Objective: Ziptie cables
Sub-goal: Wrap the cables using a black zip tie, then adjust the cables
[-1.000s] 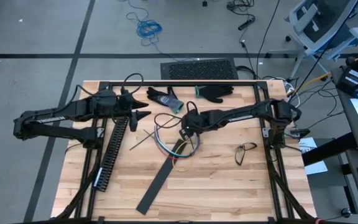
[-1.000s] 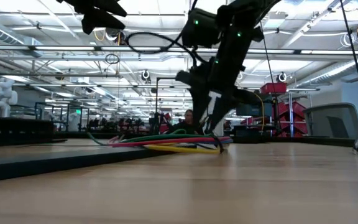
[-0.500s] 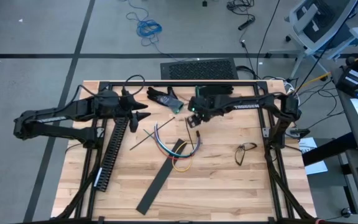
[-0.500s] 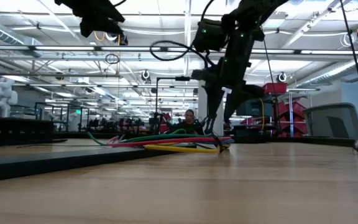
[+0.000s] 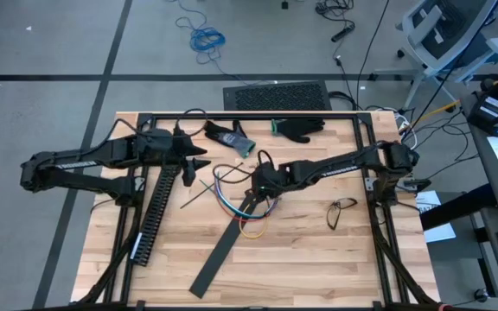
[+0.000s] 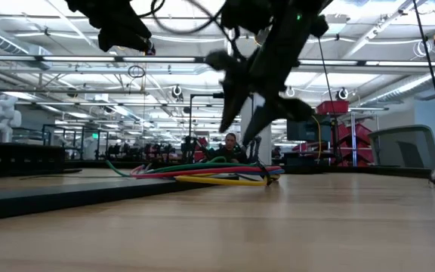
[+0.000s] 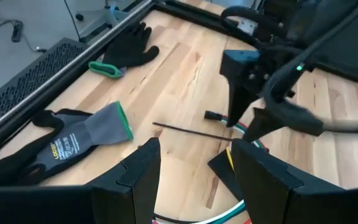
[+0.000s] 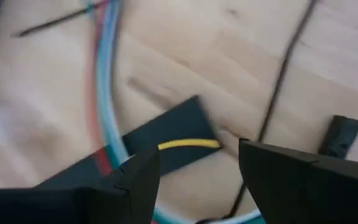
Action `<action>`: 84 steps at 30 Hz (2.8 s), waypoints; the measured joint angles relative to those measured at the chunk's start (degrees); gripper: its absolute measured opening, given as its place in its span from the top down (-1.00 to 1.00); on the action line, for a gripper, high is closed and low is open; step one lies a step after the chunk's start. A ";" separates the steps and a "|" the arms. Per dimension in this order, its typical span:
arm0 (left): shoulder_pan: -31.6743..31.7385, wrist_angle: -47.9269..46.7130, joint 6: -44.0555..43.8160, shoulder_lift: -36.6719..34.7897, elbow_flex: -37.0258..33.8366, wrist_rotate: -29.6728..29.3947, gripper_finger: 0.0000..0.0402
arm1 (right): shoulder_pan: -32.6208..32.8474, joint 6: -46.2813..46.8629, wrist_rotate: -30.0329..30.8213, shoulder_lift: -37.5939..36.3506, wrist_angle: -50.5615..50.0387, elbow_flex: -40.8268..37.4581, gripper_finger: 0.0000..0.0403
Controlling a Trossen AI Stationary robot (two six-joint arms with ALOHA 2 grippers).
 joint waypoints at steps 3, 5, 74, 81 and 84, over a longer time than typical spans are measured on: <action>-0.01 0.28 -0.11 1.64 0.00 1.12 0.04 | -1.11 3.63 0.63 3.96 -2.15 -0.20 -0.01; -0.07 0.31 -0.13 2.84 0.00 2.39 0.04 | -1.89 5.22 0.88 5.87 -2.13 -0.21 -0.01; -4.63 7.13 1.38 0.26 -0.04 -3.40 0.05 | 5.96 7.15 11.22 0.62 -10.26 0.66 1.00; -4.63 6.97 1.31 0.26 -0.04 -3.42 0.05 | 5.59 5.37 7.24 3.74 -15.74 0.75 1.00; -4.63 6.67 1.31 0.28 -0.04 -3.44 0.05 | 8.75 5.22 5.74 3.11 -22.75 0.76 1.00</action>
